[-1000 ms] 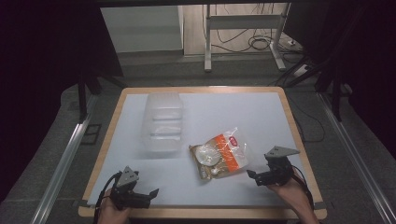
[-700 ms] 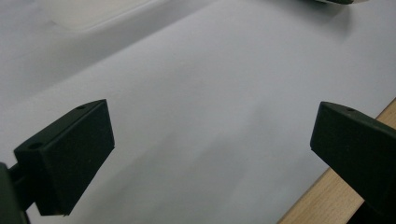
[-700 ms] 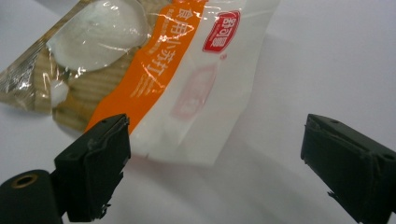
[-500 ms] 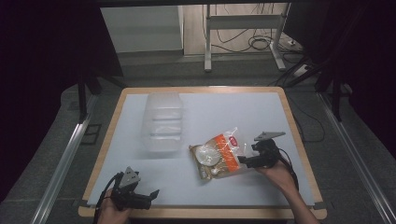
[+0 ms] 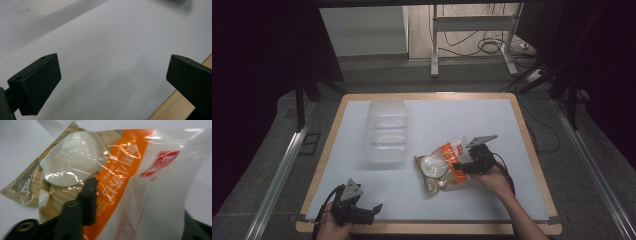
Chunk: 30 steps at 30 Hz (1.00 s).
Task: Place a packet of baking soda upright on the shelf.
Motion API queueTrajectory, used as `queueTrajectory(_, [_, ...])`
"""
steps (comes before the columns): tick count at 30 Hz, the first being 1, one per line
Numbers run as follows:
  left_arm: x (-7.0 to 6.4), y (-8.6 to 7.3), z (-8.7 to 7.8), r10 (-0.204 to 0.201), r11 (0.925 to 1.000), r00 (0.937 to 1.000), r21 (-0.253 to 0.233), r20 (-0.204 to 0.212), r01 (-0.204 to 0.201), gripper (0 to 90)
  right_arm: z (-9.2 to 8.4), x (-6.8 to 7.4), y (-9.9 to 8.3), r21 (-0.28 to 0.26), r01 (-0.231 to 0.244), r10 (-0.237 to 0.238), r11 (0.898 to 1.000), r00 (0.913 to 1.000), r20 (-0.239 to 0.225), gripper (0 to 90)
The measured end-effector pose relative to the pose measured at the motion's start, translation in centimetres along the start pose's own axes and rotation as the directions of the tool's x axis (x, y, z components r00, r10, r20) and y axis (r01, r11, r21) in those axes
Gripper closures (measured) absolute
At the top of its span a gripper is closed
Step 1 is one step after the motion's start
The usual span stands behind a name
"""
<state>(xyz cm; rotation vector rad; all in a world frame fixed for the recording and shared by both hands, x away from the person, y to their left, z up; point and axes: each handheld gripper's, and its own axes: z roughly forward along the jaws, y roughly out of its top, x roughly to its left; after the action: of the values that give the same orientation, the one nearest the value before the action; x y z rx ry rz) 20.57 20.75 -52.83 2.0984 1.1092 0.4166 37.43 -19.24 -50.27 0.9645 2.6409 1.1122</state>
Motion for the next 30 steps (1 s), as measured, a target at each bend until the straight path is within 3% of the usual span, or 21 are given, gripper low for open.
queueTrajectory(3, [0.0,0.0,0.0,-0.001,1.0,1.0,-0.002,0.001,0.001,0.0,-0.1,0.8,0.2,0.008,0.06,-0.06,0.998,0.9972,0.044,79.3])
queueTrajectory(4, [0.0,0.0,0.0,-0.002,1.0,1.0,-0.003,0.002,0.002,0.0,-0.7,0.9,0.4,-0.012,0.056,-0.055,0.998,0.9972,0.051,88.3])
queueTrajectory(8, [0.0,0.0,0.0,-0.002,1.0,1.0,0.0,-0.001,0.002,0.0,-1.6,1.0,0.8,-0.064,0.013,-0.012,0.998,0.9999,0.011,88.9])
queueTrajectory(16, [0.1,0.0,0.0,-0.01,0.9999,0.9999,-0.004,-0.007,0.01,0.0,-2.9,2.4,3.2,-0.104,0.046,-0.05,0.993,0.9981,-0.037,89.1])
queueTrajectory(23, [0.1,0.0,0.0,-0.015,0.9999,0.9998,-0.005,-0.012,0.015,0.0,-4.2,4.8,6.6,-0.103,0.144,-0.15,0.984,0.9876,-0.047,89.2])
queueTrajectory(30, [-0.1,0.0,0.0,-0.004,1.0,0.9998,0.003,-0.019,0.004,0.0,-4.8,5.9,8.2,-0.091,0.199,-0.203,0.976,0.9785,-0.038,89.2])
